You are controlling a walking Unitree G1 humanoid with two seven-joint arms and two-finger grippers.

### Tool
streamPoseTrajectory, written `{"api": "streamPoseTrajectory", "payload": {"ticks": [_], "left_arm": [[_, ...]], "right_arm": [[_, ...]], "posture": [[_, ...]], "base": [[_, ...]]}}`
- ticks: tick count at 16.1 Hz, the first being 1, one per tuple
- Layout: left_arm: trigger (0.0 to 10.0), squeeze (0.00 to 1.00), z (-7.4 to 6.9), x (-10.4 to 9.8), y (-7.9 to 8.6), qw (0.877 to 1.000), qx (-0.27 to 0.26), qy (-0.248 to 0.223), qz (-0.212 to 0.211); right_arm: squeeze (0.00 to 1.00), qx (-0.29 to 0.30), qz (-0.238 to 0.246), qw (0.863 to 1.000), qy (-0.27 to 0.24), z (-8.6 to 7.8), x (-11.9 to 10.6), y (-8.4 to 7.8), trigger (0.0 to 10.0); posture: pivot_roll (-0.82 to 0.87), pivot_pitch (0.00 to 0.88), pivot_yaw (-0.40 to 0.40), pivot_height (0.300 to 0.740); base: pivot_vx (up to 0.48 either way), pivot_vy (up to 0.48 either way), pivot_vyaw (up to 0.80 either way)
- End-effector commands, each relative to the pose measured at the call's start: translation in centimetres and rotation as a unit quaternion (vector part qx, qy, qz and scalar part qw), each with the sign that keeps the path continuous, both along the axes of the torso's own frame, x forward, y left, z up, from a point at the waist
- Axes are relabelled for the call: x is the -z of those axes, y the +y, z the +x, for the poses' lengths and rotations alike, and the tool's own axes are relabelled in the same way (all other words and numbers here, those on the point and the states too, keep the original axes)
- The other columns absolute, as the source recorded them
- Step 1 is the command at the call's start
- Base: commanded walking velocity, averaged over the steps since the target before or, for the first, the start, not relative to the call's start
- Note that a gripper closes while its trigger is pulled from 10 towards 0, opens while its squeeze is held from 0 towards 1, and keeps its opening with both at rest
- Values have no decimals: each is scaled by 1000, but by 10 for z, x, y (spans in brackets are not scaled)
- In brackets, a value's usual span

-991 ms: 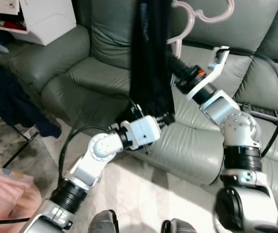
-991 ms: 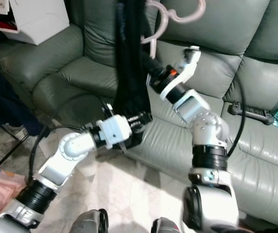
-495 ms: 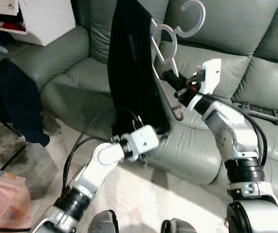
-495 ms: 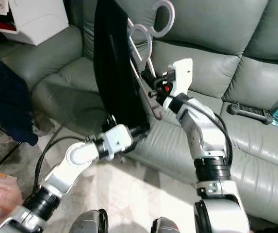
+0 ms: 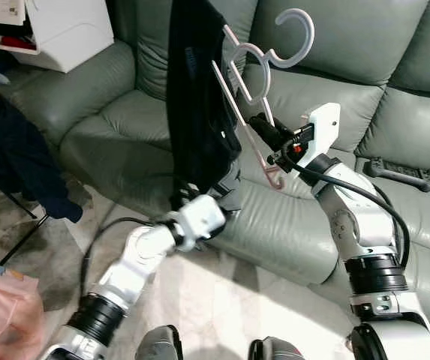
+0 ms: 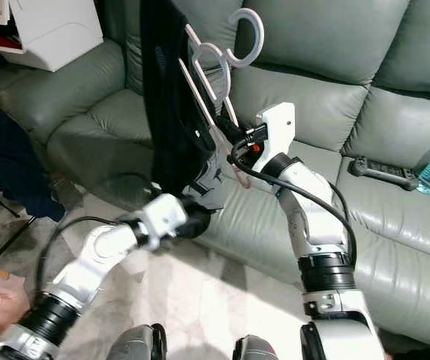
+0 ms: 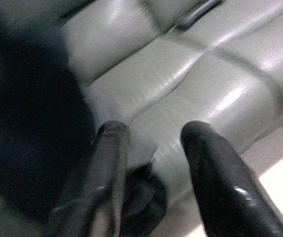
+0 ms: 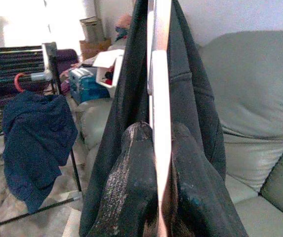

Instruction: Hang hanger

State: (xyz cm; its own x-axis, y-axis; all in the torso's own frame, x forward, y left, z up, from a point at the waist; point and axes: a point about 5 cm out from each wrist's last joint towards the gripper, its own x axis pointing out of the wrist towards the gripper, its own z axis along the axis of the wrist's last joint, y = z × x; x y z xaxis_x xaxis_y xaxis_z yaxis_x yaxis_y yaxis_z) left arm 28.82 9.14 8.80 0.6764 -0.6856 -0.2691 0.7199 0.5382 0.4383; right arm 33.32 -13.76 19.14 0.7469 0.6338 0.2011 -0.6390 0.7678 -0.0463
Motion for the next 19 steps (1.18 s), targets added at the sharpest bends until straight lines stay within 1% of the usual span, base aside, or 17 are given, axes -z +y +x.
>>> {"api": "streamPoseTrajectory", "payload": {"ticks": [1,2,3,4,5,6,7,9,11,13,15,16,18,19], "left_arm": [[10000,1000,5,4,21,999,-44,5,17],[10000,1000,6,4,28,998,-57,4,21],[10000,1000,8,3,38,997,-77,3,25],[10000,1000,14,1,51,994,-107,-1,28],[10000,1000,20,-3,61,991,-130,-9,28],[10000,1000,27,-8,67,988,-150,-18,25],[10000,1000,30,-11,70,986,-161,-26,21],[10000,1000,46,-28,79,976,-210,-52,-13],[10000,1000,56,-41,87,962,-258,-78,-49],[10000,1000,60,-45,94,950,-292,-83,-69],[10000,1000,63,-49,107,936,-331,-97,-70],[10000,1000,63,-49,107,936,-331,-97,-70],[10000,1000,66,-57,121,915,-377,-125,-71],[10000,1000,66,-59,127,907,-394,-133,-67]], "right_arm": [[0,-22,-2,999,-47,-8,-7,-2,10000],[0,-31,-12,998,-50,-13,0,-3,10000],[0,-43,-33,998,-44,-19,9,-5,10000],[0,-57,-56,996,-35,-28,21,-8,10000],[0,-63,-65,995,-26,-34,29,-11,10000],[0,-68,-64,995,-20,-37,32,-13,10000],[0,-70,-63,995,-16,-39,34,-14,10000],[0,-81,-76,994,-16,-45,43,-18,10000],[0,-88,-97,991,-25,-48,49,-18,10000],[0,-101,-110,988,-31,-45,49,-18,10000],[0,-121,-122,984,-45,-36,46,-13,10000],[0,-121,-122,984,-45,-36,46,-13,10000],[0,-148,-138,977,-73,-22,38,-1,10000],[0,-157,-143,974,-82,-17,35,3,10000]], "posture": [[-38,58,34,740],[-38,58,34,740],[-37,60,33,740],[-36,62,33,740],[-38,59,34,740],[-39,58,35,740],[-42,57,35,740],[-48,54,38,740],[-50,54,42,740],[-48,55,44,740],[-45,56,43,740],[-45,56,43,740],[-22,63,39,740],[-17,64,35,740]], "base": [[0,0,0],[0,0,0],[0,0,0],[0,0,0],[0,0,0],[0,0,0],[0,0,0],[0,0,0],[0,0,0],[0,0,0],[0,0,0],[0,0,0],[0,0,0],[0,0,0]]}}
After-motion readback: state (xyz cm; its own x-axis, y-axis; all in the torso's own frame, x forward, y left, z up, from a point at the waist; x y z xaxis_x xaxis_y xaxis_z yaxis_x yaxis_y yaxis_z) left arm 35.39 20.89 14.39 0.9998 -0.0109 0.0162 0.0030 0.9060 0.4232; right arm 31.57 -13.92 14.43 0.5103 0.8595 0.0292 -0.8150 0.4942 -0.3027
